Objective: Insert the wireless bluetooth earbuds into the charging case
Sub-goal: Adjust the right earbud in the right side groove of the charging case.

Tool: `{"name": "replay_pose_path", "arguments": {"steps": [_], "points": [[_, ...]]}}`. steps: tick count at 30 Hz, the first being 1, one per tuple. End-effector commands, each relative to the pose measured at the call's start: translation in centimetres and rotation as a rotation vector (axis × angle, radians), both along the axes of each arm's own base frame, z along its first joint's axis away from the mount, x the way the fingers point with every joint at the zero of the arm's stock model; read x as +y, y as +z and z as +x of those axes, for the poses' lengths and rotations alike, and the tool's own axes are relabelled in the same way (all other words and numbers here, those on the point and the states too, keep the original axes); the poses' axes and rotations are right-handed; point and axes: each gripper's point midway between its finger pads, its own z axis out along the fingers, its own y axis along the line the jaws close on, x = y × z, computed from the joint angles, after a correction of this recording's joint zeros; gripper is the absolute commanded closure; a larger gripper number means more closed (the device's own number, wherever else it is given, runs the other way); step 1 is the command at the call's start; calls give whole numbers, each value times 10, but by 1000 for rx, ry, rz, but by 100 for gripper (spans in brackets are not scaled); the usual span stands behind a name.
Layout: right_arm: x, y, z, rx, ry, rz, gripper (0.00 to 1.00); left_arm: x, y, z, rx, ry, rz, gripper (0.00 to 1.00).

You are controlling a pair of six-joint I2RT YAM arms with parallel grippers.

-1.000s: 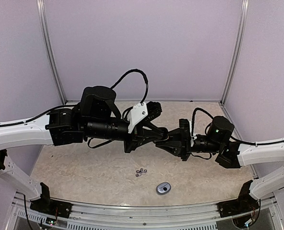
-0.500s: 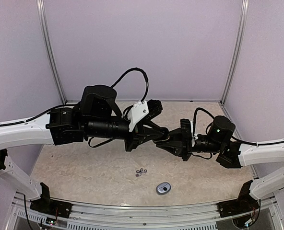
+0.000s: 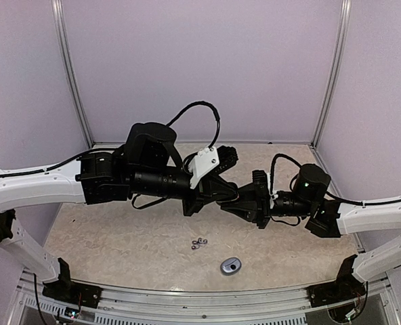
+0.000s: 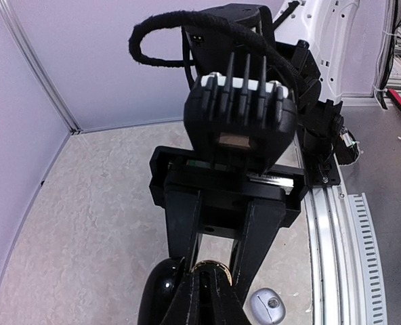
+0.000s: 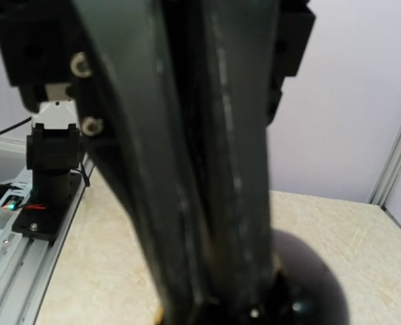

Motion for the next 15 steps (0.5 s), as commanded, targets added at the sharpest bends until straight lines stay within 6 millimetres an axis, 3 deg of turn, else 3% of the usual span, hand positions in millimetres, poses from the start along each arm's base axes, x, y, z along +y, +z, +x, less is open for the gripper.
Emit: {"name": "replay_pose_path", "arguments": {"steps": [1, 6, 10, 15], "points": [[-2, 31, -3, -68, -3, 77, 100, -2, -21, -4, 36, -20, 70, 91], [-2, 30, -3, -70, -5, 76, 100, 0, -12, 0, 24, 2, 47, 90], [-3, 27, -1, -62, -13, 71, 100, 8, 17, 7, 2, 31, -32, 85], [-3, 23, -2, -55, -15, 65, 100, 23, 62, 0, -29, 9, -191, 82]]}}
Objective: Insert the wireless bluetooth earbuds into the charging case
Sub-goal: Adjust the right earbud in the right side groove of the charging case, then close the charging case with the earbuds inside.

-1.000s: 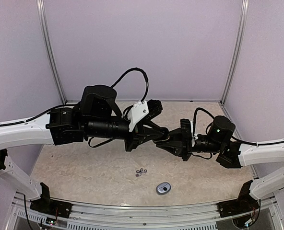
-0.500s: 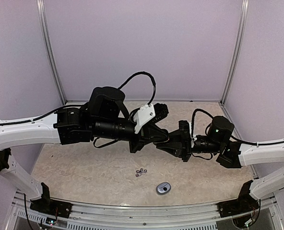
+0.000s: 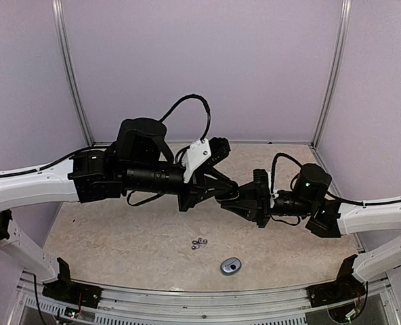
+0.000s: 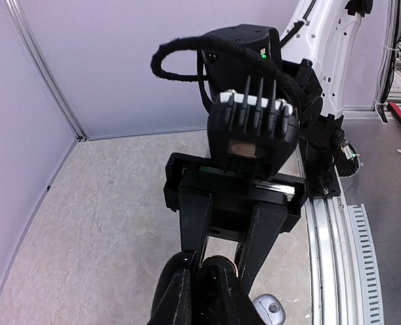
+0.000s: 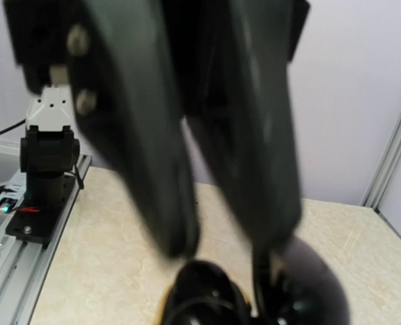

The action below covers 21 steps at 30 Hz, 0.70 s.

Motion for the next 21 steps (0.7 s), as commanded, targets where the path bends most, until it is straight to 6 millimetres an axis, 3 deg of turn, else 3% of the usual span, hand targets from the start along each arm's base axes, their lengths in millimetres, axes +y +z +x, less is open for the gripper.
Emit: {"name": "replay_pose_path", "arguments": {"steps": [1, 5, 10, 14, 21], "points": [[-3, 22, -4, -49, 0, 61, 100, 20, 58, -6, -43, -6, -186, 82], [-3, 24, -6, -52, 14, 64, 100, 36, 65, 5, -23, 33, -216, 78], [-3, 28, -13, -52, 48, 71, 100, 54, 55, 23, 65, 41, -242, 56], [-3, 30, -15, -48, 60, 68, 100, 56, 45, 14, 61, -7, -225, 43], [-2, 36, -18, -36, 86, 70, 100, 48, 27, -7, 90, -127, -201, 35]]}}
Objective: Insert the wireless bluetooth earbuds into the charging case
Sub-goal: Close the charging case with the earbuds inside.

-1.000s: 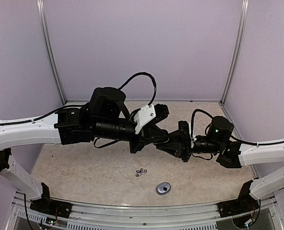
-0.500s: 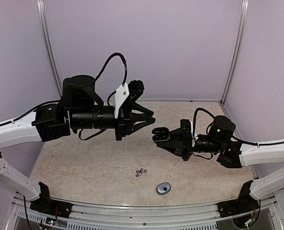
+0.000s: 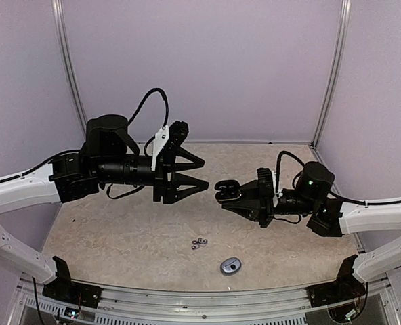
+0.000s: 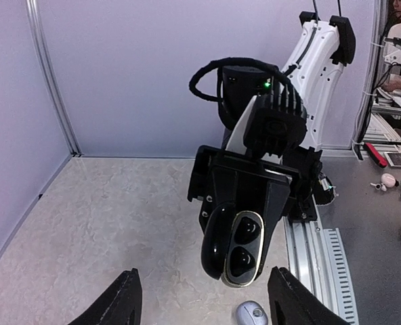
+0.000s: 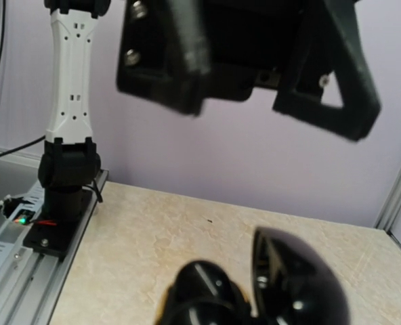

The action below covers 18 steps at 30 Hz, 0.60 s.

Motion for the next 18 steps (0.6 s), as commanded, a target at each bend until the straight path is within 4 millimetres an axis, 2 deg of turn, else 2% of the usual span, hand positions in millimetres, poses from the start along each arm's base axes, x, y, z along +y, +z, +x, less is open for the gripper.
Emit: {"name": "replay_pose_path", "arguments": {"steps": [1, 10, 18], "points": [[0, 24, -8, -17, 39, 44, 100, -6, -3, -21, -4, -114, -21, 35], [2, 29, -12, -8, 69, 39, 100, -22, -22, -29, -18, -152, 25, 35], [1, 26, -9, -1, 48, 36, 100, -36, -30, -55, -68, -194, 69, 35]]}}
